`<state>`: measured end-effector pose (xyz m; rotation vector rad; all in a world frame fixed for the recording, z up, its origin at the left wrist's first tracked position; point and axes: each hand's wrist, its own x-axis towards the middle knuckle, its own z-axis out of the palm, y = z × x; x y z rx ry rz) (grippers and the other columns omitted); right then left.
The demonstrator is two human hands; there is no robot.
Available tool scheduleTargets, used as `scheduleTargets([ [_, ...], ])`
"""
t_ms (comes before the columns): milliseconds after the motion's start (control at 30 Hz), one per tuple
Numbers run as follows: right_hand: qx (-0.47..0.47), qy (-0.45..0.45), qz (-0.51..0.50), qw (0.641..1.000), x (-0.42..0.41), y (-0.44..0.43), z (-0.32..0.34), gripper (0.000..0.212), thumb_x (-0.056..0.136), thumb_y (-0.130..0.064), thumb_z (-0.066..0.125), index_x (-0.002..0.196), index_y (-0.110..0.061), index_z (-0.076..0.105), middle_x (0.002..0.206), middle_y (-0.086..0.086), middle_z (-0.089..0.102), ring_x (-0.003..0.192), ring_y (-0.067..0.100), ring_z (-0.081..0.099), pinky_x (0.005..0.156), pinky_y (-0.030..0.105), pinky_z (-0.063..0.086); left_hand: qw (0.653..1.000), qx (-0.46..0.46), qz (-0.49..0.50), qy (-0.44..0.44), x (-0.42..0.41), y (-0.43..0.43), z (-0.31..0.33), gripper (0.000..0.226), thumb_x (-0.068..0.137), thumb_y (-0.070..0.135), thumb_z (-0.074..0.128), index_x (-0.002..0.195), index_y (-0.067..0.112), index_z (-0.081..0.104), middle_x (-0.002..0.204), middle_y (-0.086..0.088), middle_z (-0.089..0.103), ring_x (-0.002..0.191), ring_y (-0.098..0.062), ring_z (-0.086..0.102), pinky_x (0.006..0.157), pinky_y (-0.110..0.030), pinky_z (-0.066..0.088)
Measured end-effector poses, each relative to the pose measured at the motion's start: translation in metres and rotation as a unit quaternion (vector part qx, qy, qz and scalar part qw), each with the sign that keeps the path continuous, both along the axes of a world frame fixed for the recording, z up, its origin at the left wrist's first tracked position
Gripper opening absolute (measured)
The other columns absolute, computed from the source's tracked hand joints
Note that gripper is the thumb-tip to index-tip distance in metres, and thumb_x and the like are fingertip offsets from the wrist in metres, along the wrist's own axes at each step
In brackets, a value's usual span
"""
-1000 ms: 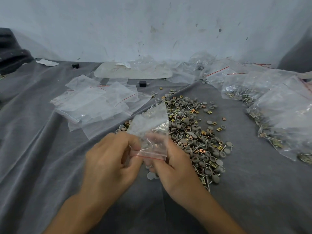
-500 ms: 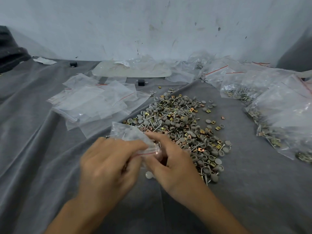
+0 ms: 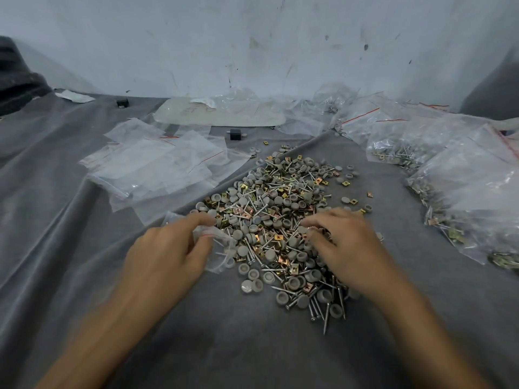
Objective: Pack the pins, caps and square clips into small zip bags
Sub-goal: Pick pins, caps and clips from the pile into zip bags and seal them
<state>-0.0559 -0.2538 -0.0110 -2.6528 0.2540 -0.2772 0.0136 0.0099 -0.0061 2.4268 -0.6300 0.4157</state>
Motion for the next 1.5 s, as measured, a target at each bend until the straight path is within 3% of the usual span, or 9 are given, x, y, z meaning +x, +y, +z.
scheduleTargets([
  [133,-0.031,0.039,0.024,0.998,0.0,0.005,-0.001,0.032,0.099,-0.046,0.052,0.126,-0.035,0.064,0.123,-0.013,0.056,0.12,0.016,0.042,0.102,0.042,0.04,0.997,0.016,0.015,-0.074,-0.002,-0.002,-0.003,0.016,0.092,0.031,0.072,0.106,0.037,0.077,0.073,0.004,0.072,0.078,-0.034,0.072,0.063,-0.039,0.053],
  [300,-0.043,0.013,0.015,0.999,0.002,0.003,-0.004,0.017,0.098,-0.033,0.059,0.11,-0.036,0.07,0.103,-0.016,0.057,0.106,0.013,0.047,0.09,0.036,0.041,0.998,0.021,0.02,-0.06,0.002,0.0,-0.006,0.019,0.092,0.032,0.07,0.109,0.033,0.078,0.075,0.012,0.047,0.073,-0.019,0.055,0.059,-0.031,0.035],
  [533,-0.038,0.038,0.025,0.998,0.001,0.001,-0.003,0.015,0.099,-0.034,0.057,0.109,-0.04,0.066,0.101,-0.014,0.053,0.099,0.012,0.05,0.075,0.031,0.036,0.997,0.063,0.036,-0.028,0.0,-0.001,-0.008,0.03,0.095,0.054,0.05,0.106,0.039,0.075,0.079,0.016,0.052,0.083,-0.018,0.062,0.06,-0.031,0.038],
  [700,-0.012,0.0,0.014,1.0,-0.001,0.001,-0.004,0.014,0.101,-0.028,0.056,0.11,-0.035,0.064,0.099,-0.017,0.059,0.094,0.009,0.056,0.074,0.032,0.043,0.998,0.043,0.029,-0.039,0.0,0.0,-0.005,0.027,0.097,0.049,0.053,0.099,0.036,0.076,0.075,0.015,0.046,0.067,-0.014,0.05,0.054,-0.03,0.032],
  [833,0.011,-0.074,-0.017,0.997,-0.002,-0.001,-0.002,0.016,0.102,-0.026,0.055,0.115,-0.027,0.065,0.099,-0.011,0.065,0.09,0.01,0.06,0.073,0.029,0.048,0.999,0.034,0.004,0.004,-0.001,-0.001,-0.003,0.025,0.097,0.046,0.055,0.111,0.036,0.073,0.075,0.017,0.055,0.074,-0.013,0.057,0.064,-0.033,0.045],
  [967,0.165,-0.163,-0.019,0.973,-0.003,0.007,0.003,0.011,0.1,-0.025,0.06,0.104,-0.031,0.068,0.086,-0.01,0.071,0.081,0.006,0.069,0.069,0.022,0.056,0.999,0.013,-0.007,0.031,-0.002,-0.003,-0.001,0.022,0.096,0.038,0.058,0.115,0.038,0.07,0.057,0.022,0.054,0.067,-0.011,0.058,0.068,-0.036,0.051],
  [1100,0.419,-0.098,0.063,0.9,-0.002,0.043,0.003,0.017,0.097,-0.014,0.064,0.095,-0.029,0.073,0.085,-0.002,0.074,0.078,0.015,0.074,0.072,0.033,0.063,0.998,-0.007,-0.013,0.057,-0.002,-0.005,-0.002,0.018,0.097,0.039,0.058,0.107,0.037,0.073,0.061,0.039,0.056,0.055,-0.004,0.052,0.067,-0.034,0.049],
  [1367,0.481,-0.05,0.117,0.867,0.002,0.092,-0.017,0.016,0.096,-0.011,0.067,0.1,-0.025,0.072,0.097,-0.009,0.075,0.087,0.009,0.072,0.065,0.023,0.057,0.982,-0.094,-0.038,0.159,0.003,-0.005,-0.004,0.014,0.096,0.038,0.063,0.089,0.043,0.074,0.057,0.001,0.064,0.049,-0.006,0.056,0.058,-0.033,0.046],
  [1500,0.49,-0.099,0.128,0.857,0.003,0.081,-0.011,0.022,0.095,-0.004,0.064,0.104,-0.022,0.072,0.105,-0.002,0.075,0.099,0.014,0.072,0.085,0.032,0.06,0.975,-0.127,-0.031,0.181,0.01,-0.002,-0.007,0.016,0.096,0.035,0.063,0.085,0.039,0.075,0.054,0.004,0.064,0.045,-0.002,0.053,0.049,-0.017,0.039],
])
